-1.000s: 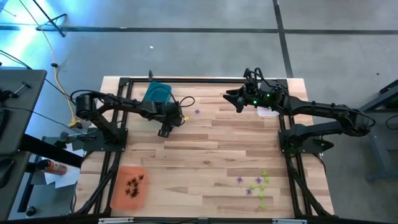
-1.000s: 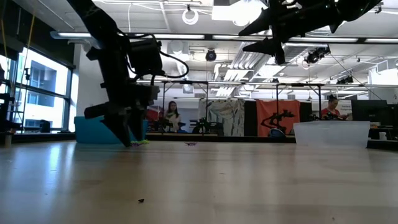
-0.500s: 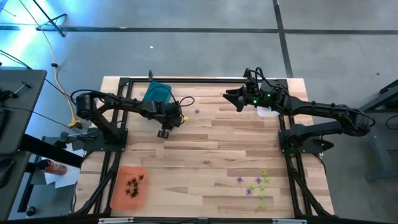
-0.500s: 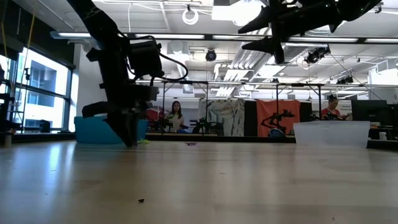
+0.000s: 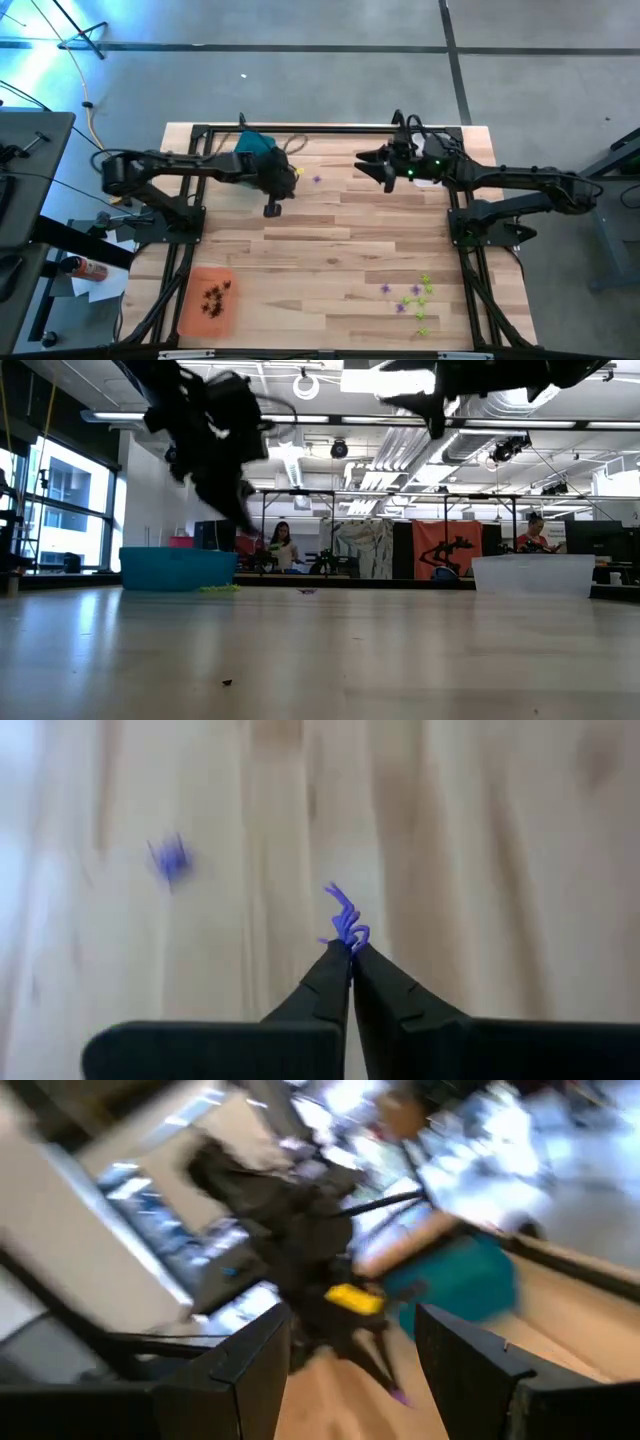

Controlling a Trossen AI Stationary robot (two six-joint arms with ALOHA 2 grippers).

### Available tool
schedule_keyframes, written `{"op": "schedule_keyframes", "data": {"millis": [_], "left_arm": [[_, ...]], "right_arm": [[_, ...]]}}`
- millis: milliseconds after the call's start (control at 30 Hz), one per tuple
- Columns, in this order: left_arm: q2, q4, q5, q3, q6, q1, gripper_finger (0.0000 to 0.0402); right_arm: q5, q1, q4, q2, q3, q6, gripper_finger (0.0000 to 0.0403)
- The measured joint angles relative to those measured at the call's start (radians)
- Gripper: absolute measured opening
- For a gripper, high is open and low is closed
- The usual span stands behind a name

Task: Sort Halloween decoration
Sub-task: Put the purple spider toy into the transparent bin

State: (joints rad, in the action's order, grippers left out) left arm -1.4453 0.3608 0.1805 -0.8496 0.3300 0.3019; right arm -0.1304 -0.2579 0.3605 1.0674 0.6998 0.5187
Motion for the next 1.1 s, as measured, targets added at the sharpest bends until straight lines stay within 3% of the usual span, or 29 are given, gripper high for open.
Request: {"op": "schedule_keyframes", "data": {"millis": [167, 333, 467, 633, 1100], "left_arm": [[0.122, -0.208, 0.092, -0.011, -0.197, -0.006, 0.0], [0.149, -0.311, 0.095, -0.036, -0.347, -0.029, 0.0], [0.131, -0.269, 0.098, -0.091, -0.353, -0.055, 0.0], [0.132, -0.246, 0.098, -0.126, -0.364, -0.075, 0.0], [0.134, -0.255, 0.081, -0.132, -0.371, -0.083, 0.0]], "right_arm": [[-0.019, 0.075, 0.157, 0.026, 0.014, -0.083, 0.0209], [-0.018, 0.138, -0.019, 0.139, 0.171, -0.229, 0.0209], [0.009, 0.166, -0.305, 0.248, 0.34, -0.433, 0.0209], [0.059, 0.163, -0.564, 0.34, 0.505, -0.531, 0.0209], [0.051, 0.161, -0.579, 0.429, 0.548, -0.543, 0.0208]]}}
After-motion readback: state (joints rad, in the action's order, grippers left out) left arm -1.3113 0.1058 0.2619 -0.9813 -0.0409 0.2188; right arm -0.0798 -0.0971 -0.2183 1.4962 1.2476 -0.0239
